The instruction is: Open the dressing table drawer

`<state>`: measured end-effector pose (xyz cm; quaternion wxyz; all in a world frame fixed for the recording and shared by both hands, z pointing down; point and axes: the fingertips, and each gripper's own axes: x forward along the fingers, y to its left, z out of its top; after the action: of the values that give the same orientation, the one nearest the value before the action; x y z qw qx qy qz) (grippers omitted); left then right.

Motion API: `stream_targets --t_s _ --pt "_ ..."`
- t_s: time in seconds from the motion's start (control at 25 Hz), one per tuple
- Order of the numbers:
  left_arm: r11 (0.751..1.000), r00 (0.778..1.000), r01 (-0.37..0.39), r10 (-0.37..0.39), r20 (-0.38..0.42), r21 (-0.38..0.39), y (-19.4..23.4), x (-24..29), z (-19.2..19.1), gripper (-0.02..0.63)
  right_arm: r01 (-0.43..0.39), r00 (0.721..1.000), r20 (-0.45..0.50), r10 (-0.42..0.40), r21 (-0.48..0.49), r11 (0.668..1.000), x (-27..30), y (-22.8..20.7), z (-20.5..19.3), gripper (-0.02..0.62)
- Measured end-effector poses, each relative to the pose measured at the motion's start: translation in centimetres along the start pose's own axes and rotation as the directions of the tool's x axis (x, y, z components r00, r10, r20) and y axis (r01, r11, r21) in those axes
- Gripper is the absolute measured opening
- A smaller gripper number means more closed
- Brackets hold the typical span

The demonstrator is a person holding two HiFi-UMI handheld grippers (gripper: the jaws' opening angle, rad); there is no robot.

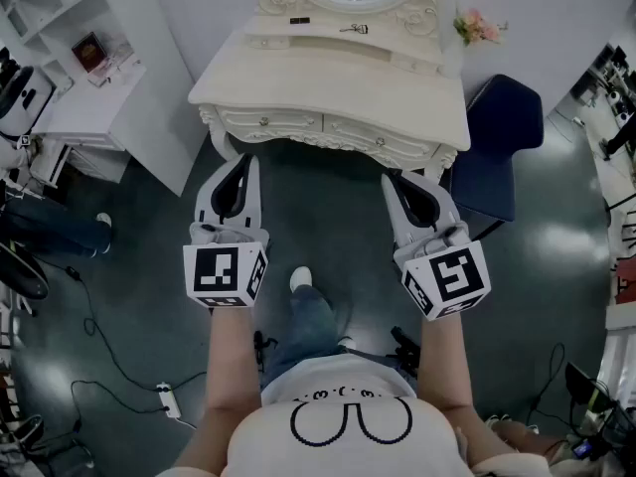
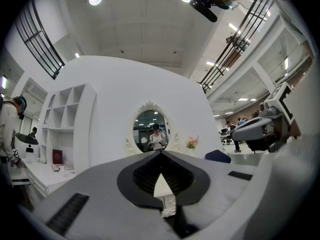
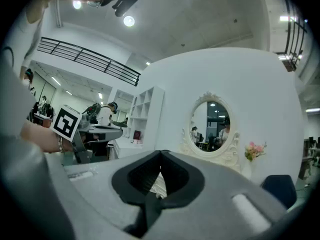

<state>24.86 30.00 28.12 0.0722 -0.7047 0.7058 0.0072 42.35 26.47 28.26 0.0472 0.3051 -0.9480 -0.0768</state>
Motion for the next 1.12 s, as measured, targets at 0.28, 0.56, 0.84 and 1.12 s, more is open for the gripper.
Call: stream_targets --t_s 0.28,0.56,0.84,1.12 --pt "1.000 1.000 -0.016 0.016 -0.016 -0.025 6.6 6.6 -2.7 -0.002 -0.027 0.999 -0.022 0.027 0.005 1.000 9.5 -1.2 -1.0 -0.003" --pt "0.998 0.999 -0.034 0.033 -0.028 -0.054 15.1 13.0 -4.3 -0.002 -0.020 1.000 -0.006 0.020 0.032 0.999 20.9 -2.4 0.3 -0.003" --pt "0.998 0.999 -0.025 0.024 -0.026 -0.062 20.7 17.2 -5.0 -0.002 -0.014 1.000 -0.018 0.014 0.014 1.000 28.1 -1.8 0.9 -0.003" --pt "0.997 0.999 -0.021 0.018 -0.038 -0.072 23.0 20.4 -6.8 -0.002 -0.013 0.999 -0.045 0.014 0.028 1.000 32.5 -3.1 -0.7 -0.003"
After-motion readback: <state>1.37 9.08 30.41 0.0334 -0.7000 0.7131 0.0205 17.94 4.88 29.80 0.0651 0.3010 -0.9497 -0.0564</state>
